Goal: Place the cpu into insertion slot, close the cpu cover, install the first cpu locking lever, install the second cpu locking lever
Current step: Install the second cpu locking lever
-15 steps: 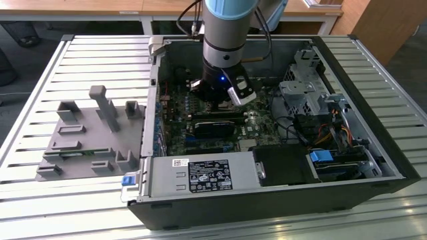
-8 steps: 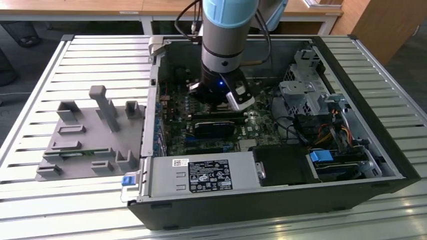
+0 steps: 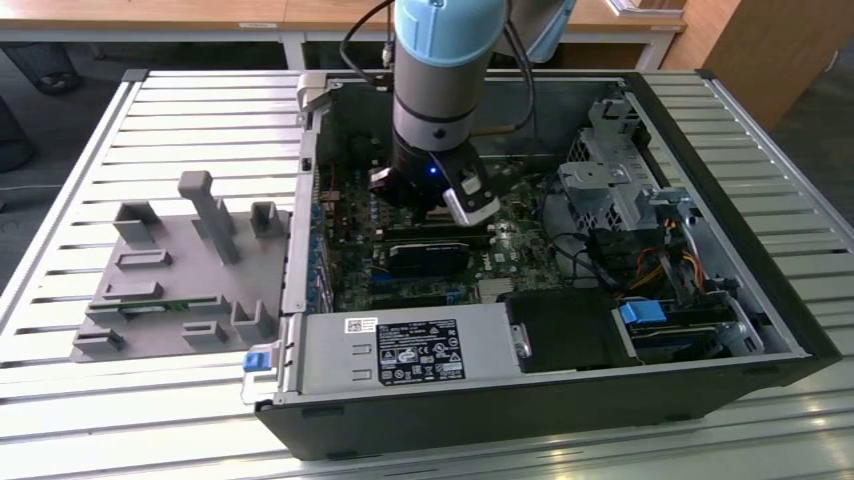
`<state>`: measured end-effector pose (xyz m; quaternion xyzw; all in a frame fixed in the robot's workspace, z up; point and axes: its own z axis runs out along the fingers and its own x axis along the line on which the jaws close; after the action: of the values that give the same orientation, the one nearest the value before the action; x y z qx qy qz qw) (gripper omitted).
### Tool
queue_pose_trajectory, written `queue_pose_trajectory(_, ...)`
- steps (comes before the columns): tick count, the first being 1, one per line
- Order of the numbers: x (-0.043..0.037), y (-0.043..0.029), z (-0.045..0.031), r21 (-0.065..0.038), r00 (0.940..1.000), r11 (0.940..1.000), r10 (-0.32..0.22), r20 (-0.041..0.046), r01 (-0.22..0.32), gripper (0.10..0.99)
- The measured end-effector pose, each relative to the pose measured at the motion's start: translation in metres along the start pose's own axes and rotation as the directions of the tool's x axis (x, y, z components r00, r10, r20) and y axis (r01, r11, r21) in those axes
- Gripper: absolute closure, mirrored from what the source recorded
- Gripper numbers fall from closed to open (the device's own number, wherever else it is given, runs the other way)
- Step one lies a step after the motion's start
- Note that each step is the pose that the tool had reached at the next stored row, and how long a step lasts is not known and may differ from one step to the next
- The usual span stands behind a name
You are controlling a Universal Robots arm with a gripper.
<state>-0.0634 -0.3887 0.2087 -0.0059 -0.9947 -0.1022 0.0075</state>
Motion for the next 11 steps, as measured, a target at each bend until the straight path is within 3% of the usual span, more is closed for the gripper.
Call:
queue_pose_trajectory(5, 0.0027, -0.0012, 0.0056, -0.009, 1.0, 1.0, 0.0, -0.0001, 0.0, 0.98)
queue_pose_trajectory(11, 0.0042, -0.0034, 0.0103, -0.03, 1.0, 0.9996, 0.0, -0.0003, 0.0, 0.98)
